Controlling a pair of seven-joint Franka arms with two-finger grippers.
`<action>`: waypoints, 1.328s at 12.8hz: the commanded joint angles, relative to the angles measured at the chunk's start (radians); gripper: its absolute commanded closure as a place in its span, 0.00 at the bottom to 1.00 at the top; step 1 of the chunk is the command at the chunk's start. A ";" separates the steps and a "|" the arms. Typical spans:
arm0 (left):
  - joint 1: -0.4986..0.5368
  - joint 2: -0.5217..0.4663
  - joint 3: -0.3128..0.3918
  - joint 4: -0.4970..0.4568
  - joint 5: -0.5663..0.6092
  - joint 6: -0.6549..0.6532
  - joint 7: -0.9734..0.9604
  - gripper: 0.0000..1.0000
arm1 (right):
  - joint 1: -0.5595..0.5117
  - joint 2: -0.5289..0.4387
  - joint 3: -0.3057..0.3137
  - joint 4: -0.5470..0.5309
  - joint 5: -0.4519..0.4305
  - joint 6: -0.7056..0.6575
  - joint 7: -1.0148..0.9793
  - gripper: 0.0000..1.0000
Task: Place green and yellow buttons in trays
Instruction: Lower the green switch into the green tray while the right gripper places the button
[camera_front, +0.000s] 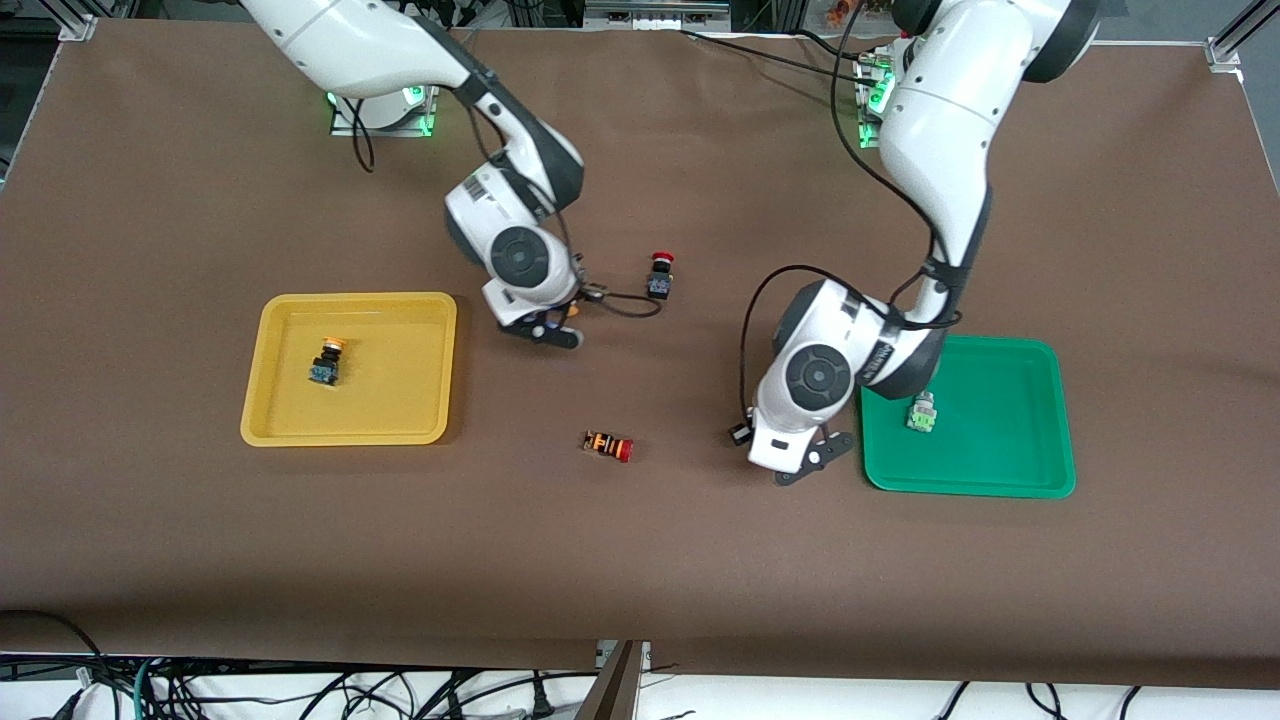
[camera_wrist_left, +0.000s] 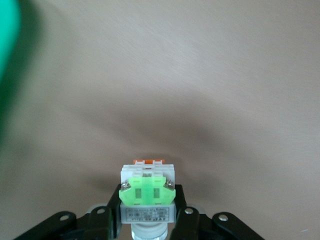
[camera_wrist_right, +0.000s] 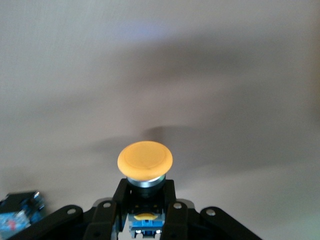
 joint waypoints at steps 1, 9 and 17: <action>0.071 -0.054 0.001 0.007 0.068 -0.135 0.245 1.00 | -0.029 -0.043 -0.138 0.020 -0.002 -0.101 -0.256 1.00; 0.388 -0.105 0.001 -0.103 0.123 -0.168 1.099 1.00 | -0.069 0.007 -0.348 0.008 0.009 -0.084 -0.657 1.00; 0.416 -0.244 -0.010 -0.229 0.106 -0.043 1.133 0.00 | -0.099 -0.152 -0.346 0.071 0.000 -0.188 -0.698 0.00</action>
